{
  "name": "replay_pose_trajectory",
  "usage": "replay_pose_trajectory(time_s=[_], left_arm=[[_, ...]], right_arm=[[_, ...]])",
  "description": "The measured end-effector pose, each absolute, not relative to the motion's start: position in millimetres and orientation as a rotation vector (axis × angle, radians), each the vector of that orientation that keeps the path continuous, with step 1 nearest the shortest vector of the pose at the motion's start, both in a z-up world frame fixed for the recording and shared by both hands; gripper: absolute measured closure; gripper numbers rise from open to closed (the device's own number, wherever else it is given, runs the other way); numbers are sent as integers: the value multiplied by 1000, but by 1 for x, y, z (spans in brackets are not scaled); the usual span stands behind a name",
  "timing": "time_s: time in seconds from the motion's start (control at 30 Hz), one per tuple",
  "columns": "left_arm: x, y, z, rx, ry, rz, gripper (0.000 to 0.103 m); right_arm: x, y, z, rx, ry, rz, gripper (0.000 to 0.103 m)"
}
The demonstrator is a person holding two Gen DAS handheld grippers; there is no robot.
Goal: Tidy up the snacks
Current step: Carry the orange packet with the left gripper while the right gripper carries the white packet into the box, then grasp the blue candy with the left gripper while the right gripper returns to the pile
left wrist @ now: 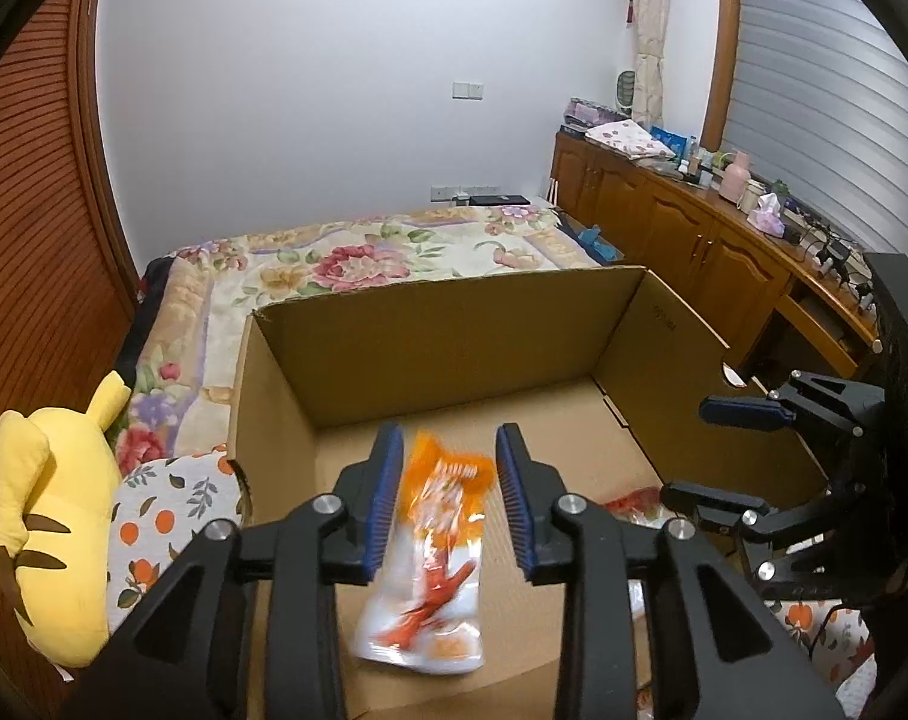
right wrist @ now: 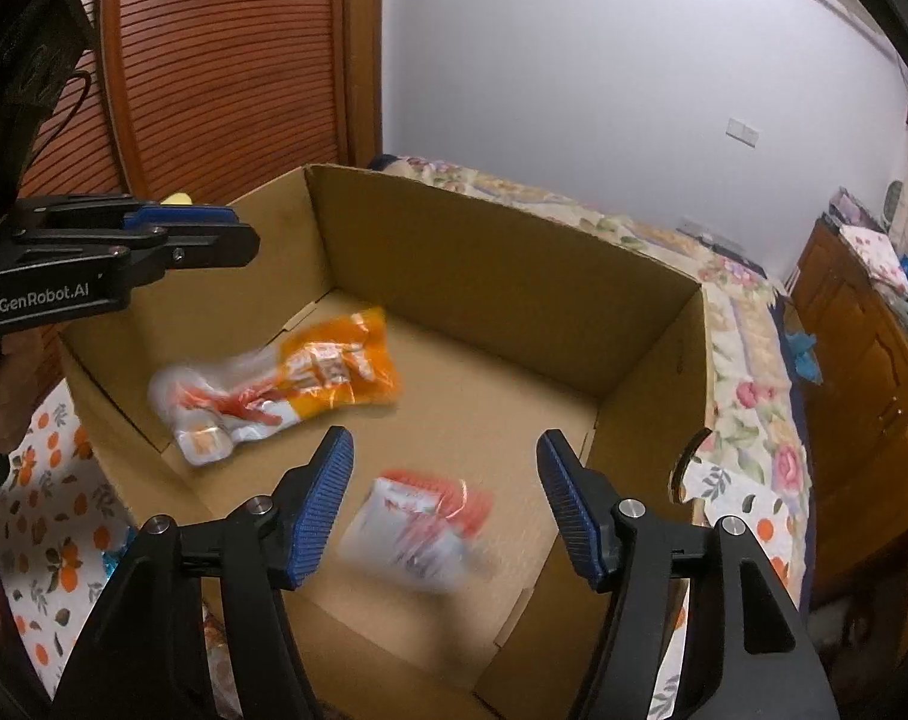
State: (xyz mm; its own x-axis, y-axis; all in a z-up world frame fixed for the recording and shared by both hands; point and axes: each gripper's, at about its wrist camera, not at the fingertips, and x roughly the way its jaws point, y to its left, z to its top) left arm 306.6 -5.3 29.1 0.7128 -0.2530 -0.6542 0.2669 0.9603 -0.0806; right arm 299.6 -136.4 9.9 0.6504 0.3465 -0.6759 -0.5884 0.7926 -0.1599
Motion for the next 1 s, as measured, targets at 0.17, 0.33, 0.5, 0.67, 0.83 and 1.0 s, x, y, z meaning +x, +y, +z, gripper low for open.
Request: replay_pose_trajectory(time_s=[0.17,0.33,0.5,0.67,0.83,1.0], left_arm=[[283,-4,36,17,704,-297,62],[244,-7,47,41,664,-315,56],[208,-6,48,48,630,-334,29],[179,-3,38,48,638,-349,29],[155,2,20,32,659,-364,29],[142,4,-5,24,700,-363,29]], right_arm=[[280,-146,21,-355,657,553,37],[234,-161,39,-346,615,551,37],[193,-172,48,-333,587,535,37],[157,-184,37,-324,589,516,37],[129,-197,11,-295,624,498,37],[113,-211,-21,-257,678,474,37]])
